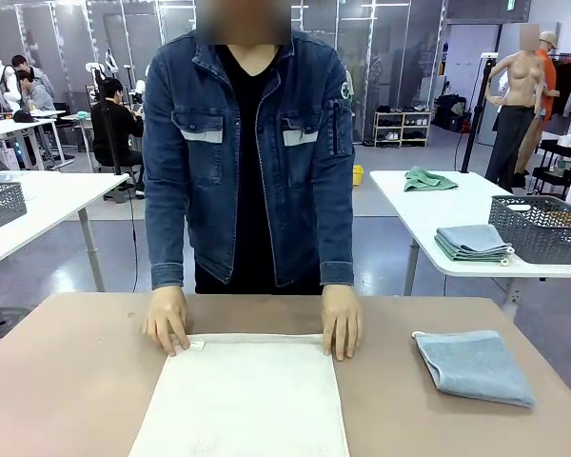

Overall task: Fold the towels and place them in the basket.
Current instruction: When a person lays out a Towel with hook on the table, fold it in half twice.

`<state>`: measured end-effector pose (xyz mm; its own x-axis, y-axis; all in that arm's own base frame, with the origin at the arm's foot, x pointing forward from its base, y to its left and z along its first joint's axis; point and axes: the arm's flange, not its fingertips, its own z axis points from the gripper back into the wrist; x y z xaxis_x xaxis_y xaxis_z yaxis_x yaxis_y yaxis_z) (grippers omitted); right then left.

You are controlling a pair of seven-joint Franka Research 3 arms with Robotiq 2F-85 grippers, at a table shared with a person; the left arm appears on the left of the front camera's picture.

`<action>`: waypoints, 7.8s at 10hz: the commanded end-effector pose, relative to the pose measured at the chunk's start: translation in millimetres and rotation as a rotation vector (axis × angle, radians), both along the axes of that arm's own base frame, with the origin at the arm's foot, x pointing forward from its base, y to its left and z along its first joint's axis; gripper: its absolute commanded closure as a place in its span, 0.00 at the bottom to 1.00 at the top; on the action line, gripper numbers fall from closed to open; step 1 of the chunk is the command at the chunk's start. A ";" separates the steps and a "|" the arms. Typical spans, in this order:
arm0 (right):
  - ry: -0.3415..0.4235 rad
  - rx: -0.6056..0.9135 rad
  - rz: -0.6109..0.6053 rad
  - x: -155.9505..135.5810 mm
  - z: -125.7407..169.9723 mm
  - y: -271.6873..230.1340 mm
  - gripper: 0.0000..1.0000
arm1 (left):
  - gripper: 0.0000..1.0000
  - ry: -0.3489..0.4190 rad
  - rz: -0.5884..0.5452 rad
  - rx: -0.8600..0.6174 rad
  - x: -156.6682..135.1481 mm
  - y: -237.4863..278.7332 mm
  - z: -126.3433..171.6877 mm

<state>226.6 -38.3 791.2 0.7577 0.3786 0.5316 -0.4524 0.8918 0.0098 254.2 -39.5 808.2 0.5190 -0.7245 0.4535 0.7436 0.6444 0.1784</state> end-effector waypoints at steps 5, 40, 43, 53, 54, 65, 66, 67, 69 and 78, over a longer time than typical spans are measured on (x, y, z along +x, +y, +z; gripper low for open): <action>0.000 -0.006 -0.015 1.6 1.8 -0.3 0.17 | 0.00 -0.005 0.006 0.010 -1.3 0.0 -1.5; 0.231 -0.502 0.946 82.1 -350.3 269.9 0.17 | 0.00 0.312 -0.812 0.178 133.6 -145.9 -380.8; 0.259 -0.528 0.970 83.2 -391.9 285.5 0.17 | 0.00 0.340 -0.790 0.201 124.3 -144.9 -435.0; 0.194 -0.497 1.078 129.5 -478.1 295.8 0.17 | 0.00 0.262 -0.678 0.249 110.1 -171.9 -498.8; 0.189 -0.514 1.075 129.0 -478.9 296.6 0.17 | 0.00 0.267 -0.667 0.254 111.2 -174.1 -501.1; 0.243 -0.522 1.016 143.0 -503.7 311.6 0.17 | 0.00 0.344 -0.636 0.299 125.0 -176.2 -514.2; 0.248 -0.521 1.015 143.8 -505.8 311.7 0.17 | 0.00 0.349 -0.637 0.302 125.8 -177.1 -514.5; 0.251 -0.520 1.015 144.6 -506.7 311.7 0.17 | 0.06 0.351 -0.637 0.303 125.9 -177.9 -514.1; 0.259 -0.511 1.017 146.6 -508.4 311.7 0.17 | 0.48 0.360 -0.634 0.307 126.4 -178.0 -513.6; 0.250 -0.506 1.004 149.2 -495.6 310.5 1.00 | 1.00 0.358 -0.641 0.307 129.6 -177.0 -504.6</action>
